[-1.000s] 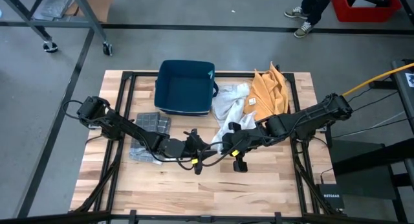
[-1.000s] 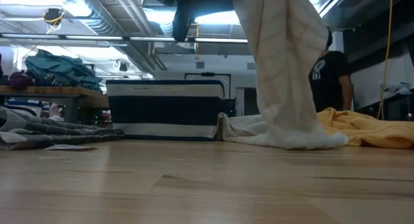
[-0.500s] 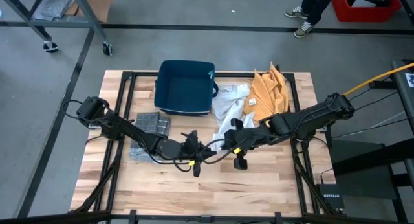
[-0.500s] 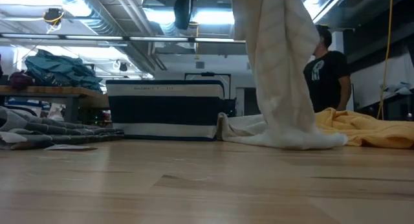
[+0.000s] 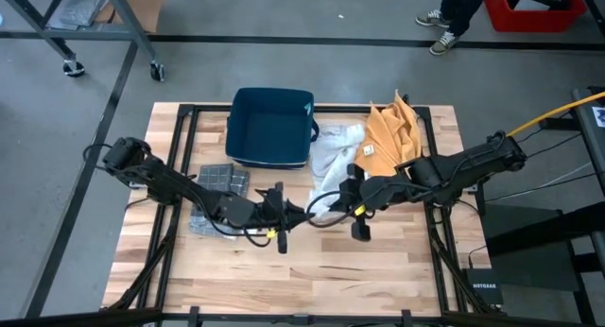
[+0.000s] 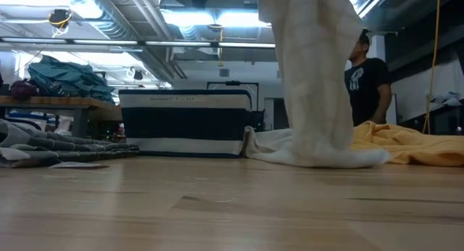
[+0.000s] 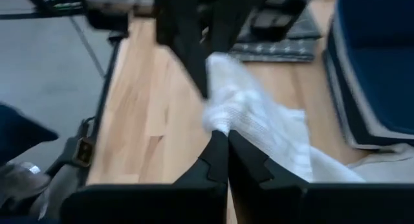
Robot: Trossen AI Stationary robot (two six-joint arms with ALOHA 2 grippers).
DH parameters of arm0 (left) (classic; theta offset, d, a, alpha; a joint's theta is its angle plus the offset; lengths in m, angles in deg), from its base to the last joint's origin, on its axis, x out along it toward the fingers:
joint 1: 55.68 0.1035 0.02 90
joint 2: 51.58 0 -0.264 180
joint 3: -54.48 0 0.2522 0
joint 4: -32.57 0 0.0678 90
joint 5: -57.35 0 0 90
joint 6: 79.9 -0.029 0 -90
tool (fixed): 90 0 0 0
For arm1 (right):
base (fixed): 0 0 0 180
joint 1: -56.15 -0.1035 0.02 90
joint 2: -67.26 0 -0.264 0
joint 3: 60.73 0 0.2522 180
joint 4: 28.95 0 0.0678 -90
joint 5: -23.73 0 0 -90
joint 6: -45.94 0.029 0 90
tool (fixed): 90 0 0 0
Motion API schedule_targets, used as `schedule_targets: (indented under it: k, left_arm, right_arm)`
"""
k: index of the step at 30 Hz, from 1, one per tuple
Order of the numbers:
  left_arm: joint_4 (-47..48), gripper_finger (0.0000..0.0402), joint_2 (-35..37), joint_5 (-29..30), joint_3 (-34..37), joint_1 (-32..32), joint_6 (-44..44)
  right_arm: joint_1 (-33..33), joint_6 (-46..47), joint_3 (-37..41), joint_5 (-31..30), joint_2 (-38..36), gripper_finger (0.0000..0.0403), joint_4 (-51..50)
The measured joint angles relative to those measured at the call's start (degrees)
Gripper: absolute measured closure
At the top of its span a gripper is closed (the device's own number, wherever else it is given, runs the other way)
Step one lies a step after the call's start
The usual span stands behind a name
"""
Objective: Fold towel
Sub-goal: Fold the white patterned towel
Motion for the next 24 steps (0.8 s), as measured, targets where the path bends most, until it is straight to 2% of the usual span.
schedule_targets:
  k: [4, 14, 20, 24]
  left_arm:
    - [0.03, 0.0401, 0.21, 0.02, 0.00, 0.04, -1.03]
    - [0.21, 0.0402, 0.29, 0.07, 0.00, -0.17, -2.43]
    - [1.76, 0.0401, 2.02, 0.12, 0.02, -0.26, -2.90]
    - [3.28, 0.0401, 4.28, 0.84, 0.04, -0.22, -4.30]
  right_arm:
    - [0.00, 0.01, 0.00, 1.70, 0.66, 0.0366, -1.29]
    - [0.33, 0.15, 0.00, 1.06, 1.17, 0.0237, -1.94]
    - [1.27, 1.70, 0.00, 1.17, -1.21, 0.0220, -1.96]
    - [1.64, 1.55, 0.00, -1.80, -3.50, 0.0219, -0.83]
